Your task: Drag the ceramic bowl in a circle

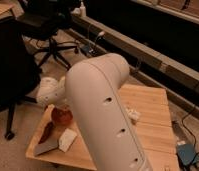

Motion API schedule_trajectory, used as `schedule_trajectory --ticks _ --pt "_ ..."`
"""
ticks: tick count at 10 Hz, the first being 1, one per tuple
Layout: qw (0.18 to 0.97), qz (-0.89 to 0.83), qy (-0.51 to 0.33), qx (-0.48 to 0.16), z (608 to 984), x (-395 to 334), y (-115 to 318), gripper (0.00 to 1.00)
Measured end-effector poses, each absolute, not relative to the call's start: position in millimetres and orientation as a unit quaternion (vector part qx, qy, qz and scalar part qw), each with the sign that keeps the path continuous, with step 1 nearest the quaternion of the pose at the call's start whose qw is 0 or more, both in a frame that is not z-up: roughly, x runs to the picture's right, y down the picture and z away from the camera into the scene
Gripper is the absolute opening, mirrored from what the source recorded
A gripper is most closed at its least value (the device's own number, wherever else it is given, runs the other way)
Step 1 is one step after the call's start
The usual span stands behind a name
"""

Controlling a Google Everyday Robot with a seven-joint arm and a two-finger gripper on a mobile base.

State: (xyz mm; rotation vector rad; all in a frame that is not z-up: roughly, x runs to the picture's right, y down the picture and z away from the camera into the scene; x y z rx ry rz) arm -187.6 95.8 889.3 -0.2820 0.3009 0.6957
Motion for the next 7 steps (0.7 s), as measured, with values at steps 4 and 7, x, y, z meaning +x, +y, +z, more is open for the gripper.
schedule_trajectory --ticks 4,7 --pt "0.906 0.38 0.131 -0.131 919 -219 49 0.0" --pt "0.884 0.422 0.123 -0.162 933 -222 32 0.0"
